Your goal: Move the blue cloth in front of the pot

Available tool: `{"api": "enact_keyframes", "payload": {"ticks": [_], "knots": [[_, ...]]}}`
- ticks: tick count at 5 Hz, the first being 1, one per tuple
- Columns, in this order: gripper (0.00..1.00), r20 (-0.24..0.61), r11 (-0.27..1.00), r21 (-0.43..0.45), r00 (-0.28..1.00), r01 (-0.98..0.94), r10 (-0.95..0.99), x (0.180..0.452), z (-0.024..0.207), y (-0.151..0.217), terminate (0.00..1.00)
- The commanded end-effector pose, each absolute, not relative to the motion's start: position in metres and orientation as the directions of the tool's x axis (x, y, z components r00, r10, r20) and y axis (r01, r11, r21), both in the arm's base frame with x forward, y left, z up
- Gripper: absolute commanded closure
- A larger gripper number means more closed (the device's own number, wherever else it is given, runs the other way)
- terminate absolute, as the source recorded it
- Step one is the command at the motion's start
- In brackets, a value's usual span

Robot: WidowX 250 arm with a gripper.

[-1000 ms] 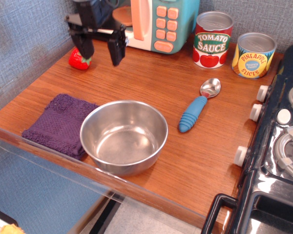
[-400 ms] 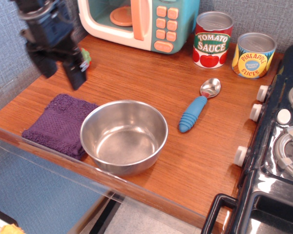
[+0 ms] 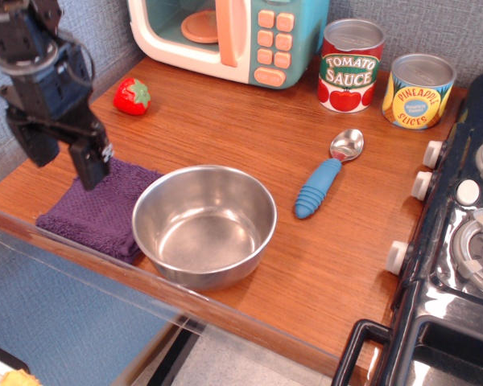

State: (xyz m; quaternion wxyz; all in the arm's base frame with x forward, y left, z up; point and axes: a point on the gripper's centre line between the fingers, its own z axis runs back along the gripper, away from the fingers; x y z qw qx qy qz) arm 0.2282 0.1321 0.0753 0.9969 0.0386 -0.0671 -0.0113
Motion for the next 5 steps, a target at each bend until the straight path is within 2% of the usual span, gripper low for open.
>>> {"api": "enact_keyframes", "payload": {"ticks": [1, 4, 5], "knots": [[0.0, 0.132, 0.996, 0.088, 0.991, 0.011, -0.022, 0.236, 0.054, 0.124, 0.0], [0.0, 0.133, 0.99, 0.126, 0.988, 0.065, -0.081, 0.246, 0.026, 0.123, 0.0], [0.0, 0.101, 0.989, 0.128, 0.991, 0.072, -0.085, 0.247, 0.018, 0.123, 0.0]]}}
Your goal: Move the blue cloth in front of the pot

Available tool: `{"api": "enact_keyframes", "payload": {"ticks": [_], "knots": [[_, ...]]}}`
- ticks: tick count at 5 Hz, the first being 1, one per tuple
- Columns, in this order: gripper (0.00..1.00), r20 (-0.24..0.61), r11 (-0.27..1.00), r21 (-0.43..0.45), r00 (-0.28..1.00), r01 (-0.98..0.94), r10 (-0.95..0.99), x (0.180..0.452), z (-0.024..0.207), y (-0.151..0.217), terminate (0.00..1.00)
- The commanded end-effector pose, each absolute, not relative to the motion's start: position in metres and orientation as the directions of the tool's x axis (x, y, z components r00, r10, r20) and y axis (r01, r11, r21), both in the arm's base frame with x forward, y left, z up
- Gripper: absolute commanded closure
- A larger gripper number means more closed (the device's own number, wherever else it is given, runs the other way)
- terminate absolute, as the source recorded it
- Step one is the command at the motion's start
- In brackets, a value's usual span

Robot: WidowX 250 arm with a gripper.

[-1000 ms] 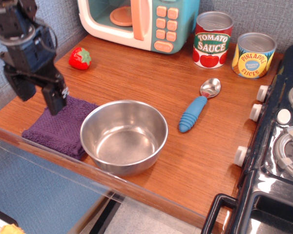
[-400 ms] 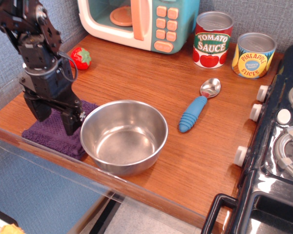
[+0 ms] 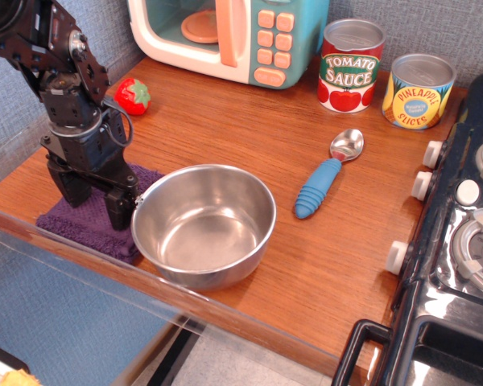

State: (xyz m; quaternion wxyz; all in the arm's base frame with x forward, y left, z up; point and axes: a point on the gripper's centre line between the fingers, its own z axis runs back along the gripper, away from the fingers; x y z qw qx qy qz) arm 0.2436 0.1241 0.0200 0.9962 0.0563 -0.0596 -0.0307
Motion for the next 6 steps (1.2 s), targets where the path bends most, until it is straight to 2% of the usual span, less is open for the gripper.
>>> {"api": "enact_keyframes", "payload": {"ticks": [1, 3, 4, 6], "knots": [[0.0, 0.074, 0.988, 0.14, 0.994, 0.068, -0.079, 0.246, 0.012, 0.124, 0.0], [0.0, 0.035, 0.98, 0.18, 0.995, 0.088, -0.096, 0.251, 0.013, 0.123, 0.0], [0.0, 0.067, 0.982, 0.177, 0.995, 0.059, -0.072, 0.271, 0.023, 0.122, 0.0], [0.0, 0.146, 0.994, 0.109, 0.989, 0.009, -0.025, 0.318, 0.038, 0.118, 0.0]]}}
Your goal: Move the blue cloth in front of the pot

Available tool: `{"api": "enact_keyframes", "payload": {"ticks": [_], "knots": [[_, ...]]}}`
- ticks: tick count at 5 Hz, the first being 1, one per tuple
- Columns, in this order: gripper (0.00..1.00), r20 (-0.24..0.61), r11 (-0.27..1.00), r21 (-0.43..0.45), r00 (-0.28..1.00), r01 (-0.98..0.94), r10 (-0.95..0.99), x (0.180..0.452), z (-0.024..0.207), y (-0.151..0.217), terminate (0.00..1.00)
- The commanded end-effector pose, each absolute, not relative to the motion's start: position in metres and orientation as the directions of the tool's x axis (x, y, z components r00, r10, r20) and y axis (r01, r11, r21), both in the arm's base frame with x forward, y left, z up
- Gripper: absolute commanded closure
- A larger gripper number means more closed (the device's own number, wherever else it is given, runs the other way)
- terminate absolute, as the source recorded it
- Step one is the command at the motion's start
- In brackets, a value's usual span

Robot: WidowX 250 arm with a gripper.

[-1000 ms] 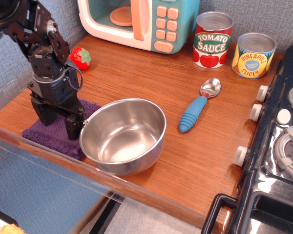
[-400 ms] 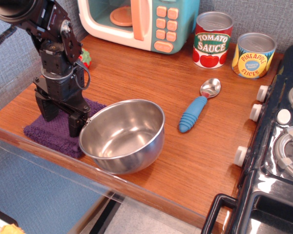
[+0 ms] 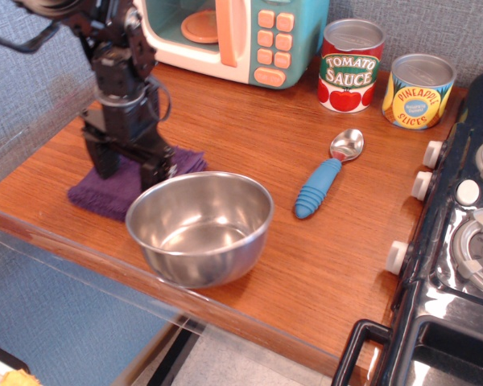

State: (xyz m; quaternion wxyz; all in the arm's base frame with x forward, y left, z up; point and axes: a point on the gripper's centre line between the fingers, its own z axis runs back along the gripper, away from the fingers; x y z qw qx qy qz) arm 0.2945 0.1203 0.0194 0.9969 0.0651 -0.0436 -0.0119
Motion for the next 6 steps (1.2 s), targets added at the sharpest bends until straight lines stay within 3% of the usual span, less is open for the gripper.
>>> {"api": "enact_keyframes", "payload": {"ticks": [1, 4, 5, 6], "knots": [[0.0, 0.189, 0.998, 0.056, 0.981, 0.025, -0.035, 0.352, 0.042, 0.109, 0.0], [0.0, 0.264, 0.986, 0.021, 0.951, 0.163, -0.163, 0.438, 0.038, 0.075, 0.0], [0.0, 0.264, 0.985, 0.028, 0.949, 0.169, -0.17, 0.437, 0.039, 0.07, 0.0], [0.0, 0.309, 0.986, 0.047, 0.936, 0.161, -0.168, 0.432, 0.064, 0.066, 0.0]]}}
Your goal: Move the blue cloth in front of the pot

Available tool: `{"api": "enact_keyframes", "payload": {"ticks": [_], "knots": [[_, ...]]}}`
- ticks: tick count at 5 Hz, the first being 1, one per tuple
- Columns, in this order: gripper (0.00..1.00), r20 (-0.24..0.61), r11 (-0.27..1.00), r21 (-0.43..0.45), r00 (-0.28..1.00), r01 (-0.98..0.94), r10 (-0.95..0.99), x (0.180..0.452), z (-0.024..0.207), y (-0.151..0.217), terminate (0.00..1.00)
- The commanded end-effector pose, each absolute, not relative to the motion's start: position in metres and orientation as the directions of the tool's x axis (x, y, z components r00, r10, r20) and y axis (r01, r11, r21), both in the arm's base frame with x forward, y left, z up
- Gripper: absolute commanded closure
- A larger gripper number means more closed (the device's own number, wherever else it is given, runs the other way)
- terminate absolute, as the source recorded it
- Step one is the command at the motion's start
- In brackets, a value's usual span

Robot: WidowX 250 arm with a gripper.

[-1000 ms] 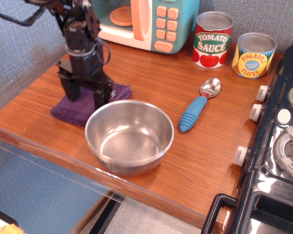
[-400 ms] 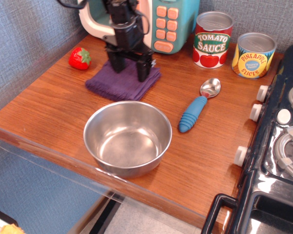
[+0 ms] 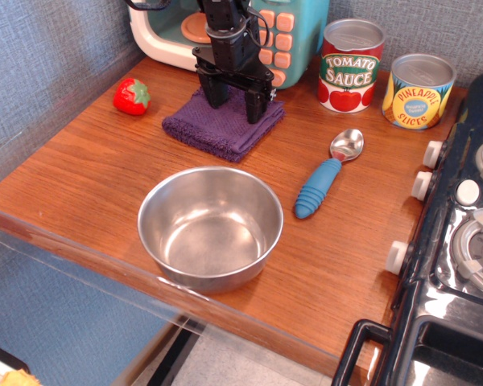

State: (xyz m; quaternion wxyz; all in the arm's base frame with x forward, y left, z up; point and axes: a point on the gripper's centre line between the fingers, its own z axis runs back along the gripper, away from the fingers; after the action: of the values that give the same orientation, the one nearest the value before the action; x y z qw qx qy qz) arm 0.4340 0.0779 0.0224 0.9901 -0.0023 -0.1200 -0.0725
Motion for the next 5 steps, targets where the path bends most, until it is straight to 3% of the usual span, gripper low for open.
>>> {"api": "enact_keyframes", "payload": {"ticks": [1, 2, 3, 5], "knots": [[0.0, 0.404, 0.989, 0.043, 0.903, 0.138, -0.144, 0.439, 0.111, 0.061, 0.0], [0.0, 0.47, 0.992, 0.036, 0.874, 0.12, -0.123, 0.439, 0.156, 0.057, 0.0], [0.0, 0.419, 0.995, 0.051, 0.903, 0.086, -0.099, 0.419, 0.17, 0.061, 0.0], [0.0, 0.352, 0.999, 0.047, 0.935, 0.021, -0.036, 0.359, 0.167, 0.078, 0.0]]}}
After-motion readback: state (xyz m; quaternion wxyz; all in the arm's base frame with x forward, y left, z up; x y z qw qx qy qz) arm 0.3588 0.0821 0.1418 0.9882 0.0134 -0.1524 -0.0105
